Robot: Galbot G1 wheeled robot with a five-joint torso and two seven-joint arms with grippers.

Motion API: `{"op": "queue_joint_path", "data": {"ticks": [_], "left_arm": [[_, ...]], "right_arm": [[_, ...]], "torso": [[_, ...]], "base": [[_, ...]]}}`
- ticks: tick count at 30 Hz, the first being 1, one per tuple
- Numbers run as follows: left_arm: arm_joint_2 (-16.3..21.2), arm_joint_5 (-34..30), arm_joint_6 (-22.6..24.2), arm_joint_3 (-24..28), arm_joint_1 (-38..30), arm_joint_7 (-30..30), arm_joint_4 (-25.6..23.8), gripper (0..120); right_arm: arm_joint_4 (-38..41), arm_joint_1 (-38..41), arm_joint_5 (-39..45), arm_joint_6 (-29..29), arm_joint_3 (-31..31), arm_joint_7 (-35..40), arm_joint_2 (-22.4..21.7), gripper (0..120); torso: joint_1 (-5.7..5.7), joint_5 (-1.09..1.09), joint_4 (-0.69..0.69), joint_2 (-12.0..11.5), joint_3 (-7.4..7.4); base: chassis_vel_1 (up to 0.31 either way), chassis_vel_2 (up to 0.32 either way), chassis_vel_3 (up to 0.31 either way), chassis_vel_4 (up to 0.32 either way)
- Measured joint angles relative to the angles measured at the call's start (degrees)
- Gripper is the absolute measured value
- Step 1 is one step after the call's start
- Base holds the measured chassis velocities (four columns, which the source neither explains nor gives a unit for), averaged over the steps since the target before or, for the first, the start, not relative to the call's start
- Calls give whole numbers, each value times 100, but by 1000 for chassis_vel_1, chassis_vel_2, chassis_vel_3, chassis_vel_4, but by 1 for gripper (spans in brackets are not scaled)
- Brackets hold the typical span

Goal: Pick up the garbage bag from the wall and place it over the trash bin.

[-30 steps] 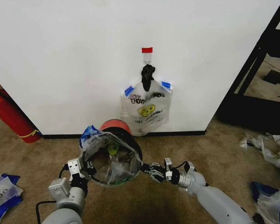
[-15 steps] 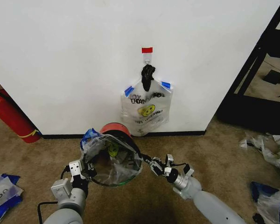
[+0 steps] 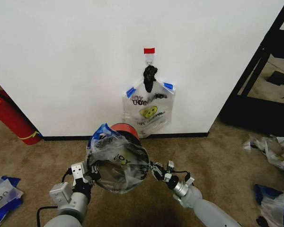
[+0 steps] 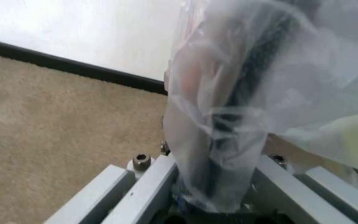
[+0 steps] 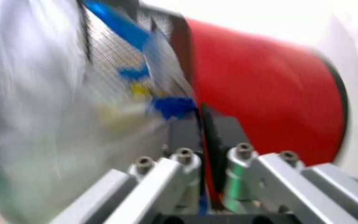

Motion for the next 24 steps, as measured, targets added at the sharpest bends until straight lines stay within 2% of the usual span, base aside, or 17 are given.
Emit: {"op": "queue_joint_path", "data": {"ticks": [3,4,8,10,11,14,15,18,19,22,24], "left_arm": [[118,195,-96,-20,-71,50,251,0],[118,195,-96,-20,-71,50,251,0],[368,611,-281,-53,-184,187,764,0],[418,784,-339,-16,-171,265,847,0],[441,938,-387,21,-150,327,896,0],[468,1236,-498,77,-112,458,976,0],[485,1454,-606,98,-86,574,1023,0],[545,2048,-970,117,-32,909,1141,0],[545,2048,-970,117,-32,909,1141,0],[646,2848,-1466,121,5,1291,1356,0],[681,3127,-1602,123,2,1420,1461,0]], "right_arm": [[191,4,63,-412,143,-405,-150,15],[191,4,63,-412,143,-405,-150,15],[300,43,-158,-1399,503,-1611,-571,32],[313,63,-312,-1643,626,-1911,-712,39],[343,74,-387,-1759,682,-2006,-797,46],[407,87,-373,-1833,695,-2009,-875,53],[474,90,-323,-1839,690,-2002,-892,60],[847,48,56,-1812,569,-1496,-933,69],[847,48,56,-1812,569,-1496,-933,69],[1478,-41,202,-1633,343,-253,-974,83],[1921,-84,99,-1585,201,640,-1024,91]], "torso": [[0,0,0,0,0],[0,0,0,0,0],[0,0,-1,0,0],[0,-2,-2,0,0],[0,-1,-2,0,0],[0,-1,-2,0,0],[0,0,-2,0,0],[0,0,0,0,0],[0,0,0,0,0],[0,1,0,0,0],[0,-1,0,0,0]], "base": [[0,0,0,0],[0,0,0,0],[0,0,0,0],[0,0,0,0],[0,0,0,0],[0,0,0,0],[0,0,0,0],[0,0,0,0],[0,0,0,0],[0,0,0,0],[0,0,0,0]]}}
